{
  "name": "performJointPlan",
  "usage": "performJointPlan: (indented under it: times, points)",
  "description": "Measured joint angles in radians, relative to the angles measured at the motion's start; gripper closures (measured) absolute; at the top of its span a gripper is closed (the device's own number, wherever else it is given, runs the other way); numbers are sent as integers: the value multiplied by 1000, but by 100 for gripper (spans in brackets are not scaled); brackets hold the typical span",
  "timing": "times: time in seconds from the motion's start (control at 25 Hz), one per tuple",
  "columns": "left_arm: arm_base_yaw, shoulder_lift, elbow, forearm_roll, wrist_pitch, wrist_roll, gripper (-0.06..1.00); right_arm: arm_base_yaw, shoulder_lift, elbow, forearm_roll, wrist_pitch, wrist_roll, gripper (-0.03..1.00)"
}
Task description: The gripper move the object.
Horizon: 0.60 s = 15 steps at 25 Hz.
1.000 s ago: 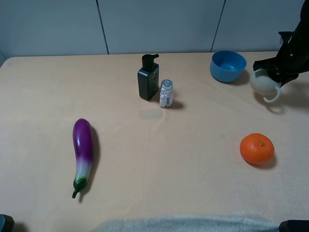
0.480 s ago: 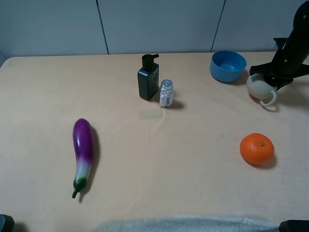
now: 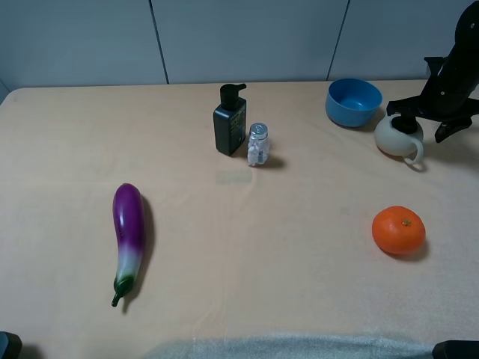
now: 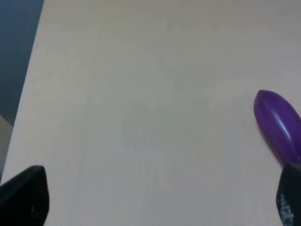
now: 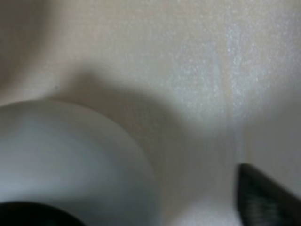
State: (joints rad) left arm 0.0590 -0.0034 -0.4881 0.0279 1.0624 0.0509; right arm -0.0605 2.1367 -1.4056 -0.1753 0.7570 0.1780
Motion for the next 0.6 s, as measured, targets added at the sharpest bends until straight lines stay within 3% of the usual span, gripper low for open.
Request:
performJointPlan:
  times: [0.08,0.16,0.6]
  points:
    - [0,0,0,0,0,0,-2,0,0,0,0,0,0,35]
    - [0,0,0,0,0,0,-2,0,0,0,0,0,0,30]
    - [0,0,0,0,0,0,-2,0,-25,0,8,7,0,28]
